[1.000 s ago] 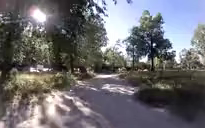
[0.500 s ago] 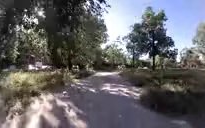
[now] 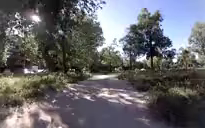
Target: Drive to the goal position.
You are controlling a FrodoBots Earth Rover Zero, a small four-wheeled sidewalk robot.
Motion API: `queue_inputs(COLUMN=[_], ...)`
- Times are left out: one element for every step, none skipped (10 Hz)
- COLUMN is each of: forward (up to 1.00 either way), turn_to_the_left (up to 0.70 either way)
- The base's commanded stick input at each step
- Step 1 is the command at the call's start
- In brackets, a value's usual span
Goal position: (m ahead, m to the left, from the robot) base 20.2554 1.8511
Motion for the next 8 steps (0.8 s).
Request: queue_inputs(forward=[0.85,0.85,0.85,0.85,0.85,0.85,0.85,0.85], turn_to_the_left=[0.00,0.00,0.00,0.00,0.00,0.00,-0.15,-0.33])
